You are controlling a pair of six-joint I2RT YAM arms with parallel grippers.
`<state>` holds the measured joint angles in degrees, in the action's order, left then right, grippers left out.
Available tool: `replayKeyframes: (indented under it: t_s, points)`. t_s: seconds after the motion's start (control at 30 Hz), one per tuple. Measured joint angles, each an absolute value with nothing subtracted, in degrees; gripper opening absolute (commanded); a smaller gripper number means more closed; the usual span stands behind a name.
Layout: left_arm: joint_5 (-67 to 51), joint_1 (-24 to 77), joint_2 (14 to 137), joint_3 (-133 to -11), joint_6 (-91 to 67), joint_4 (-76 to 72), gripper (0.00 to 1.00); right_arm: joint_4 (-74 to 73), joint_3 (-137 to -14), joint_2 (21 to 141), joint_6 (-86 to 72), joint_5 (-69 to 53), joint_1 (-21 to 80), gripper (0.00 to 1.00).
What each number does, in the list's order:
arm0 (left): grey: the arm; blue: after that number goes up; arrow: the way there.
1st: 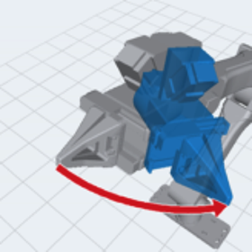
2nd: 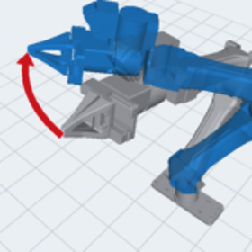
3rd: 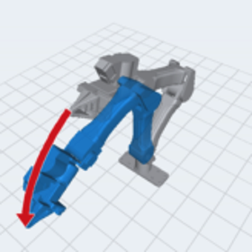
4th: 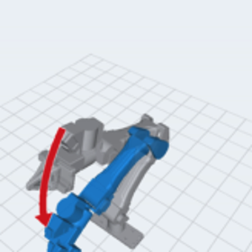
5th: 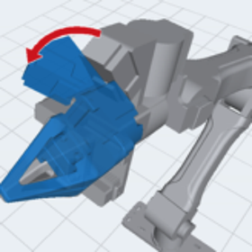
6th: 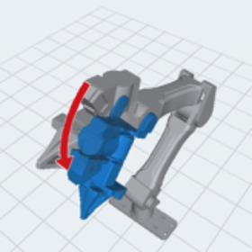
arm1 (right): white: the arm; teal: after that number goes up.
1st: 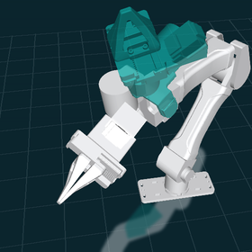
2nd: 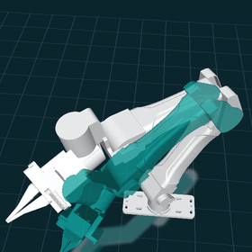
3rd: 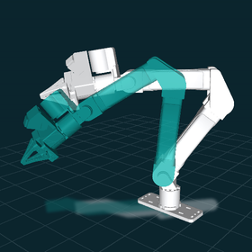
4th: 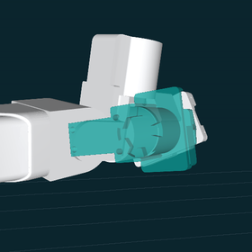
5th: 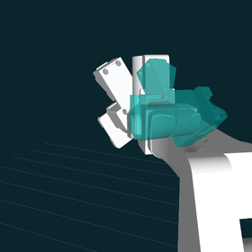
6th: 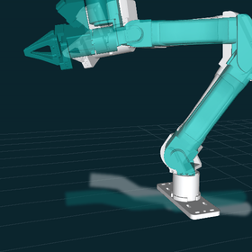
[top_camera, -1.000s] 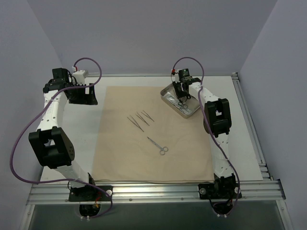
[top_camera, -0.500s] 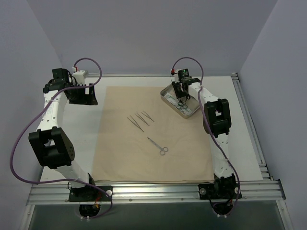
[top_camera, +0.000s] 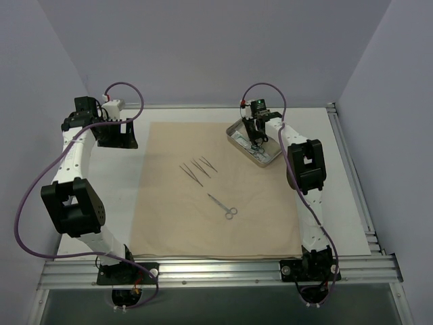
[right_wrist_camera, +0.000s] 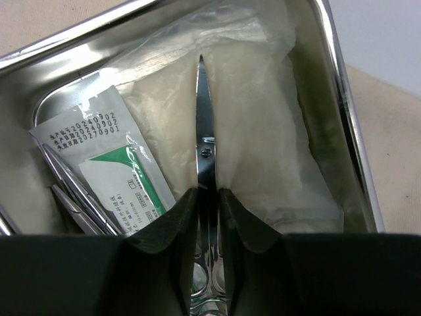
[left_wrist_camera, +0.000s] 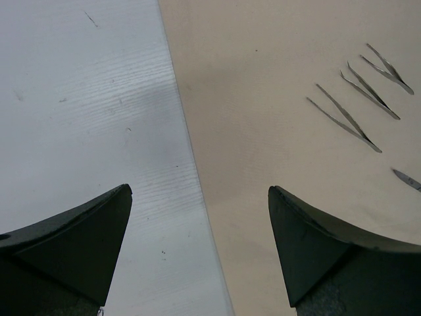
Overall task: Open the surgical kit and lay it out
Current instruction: Pick up the medical item from the container.
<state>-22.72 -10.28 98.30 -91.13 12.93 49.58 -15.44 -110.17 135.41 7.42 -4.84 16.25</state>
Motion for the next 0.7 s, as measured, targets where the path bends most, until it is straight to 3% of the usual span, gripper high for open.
replayKeyframes:
  t_s: [0.23,0.43,0.7]
  points:
    - [-22.72,-10.28,98.32,-91.13,12.99,49.58,0.94,-15.27,-109.97,135.37,7.70,-3.01,16.97,0.11]
    - [-22.72,-10.28,98.32,-91.13,13.17,49.58,0.94,-15.27,-109.97,135.31,7.79,-2.33,16.97,0.01]
    - [-22.72,-10.28,98.35,-91.15,13.23,49.58,0.94,-17.37,-109.47,132.51,8.93,-1.69,17.04,0.00]
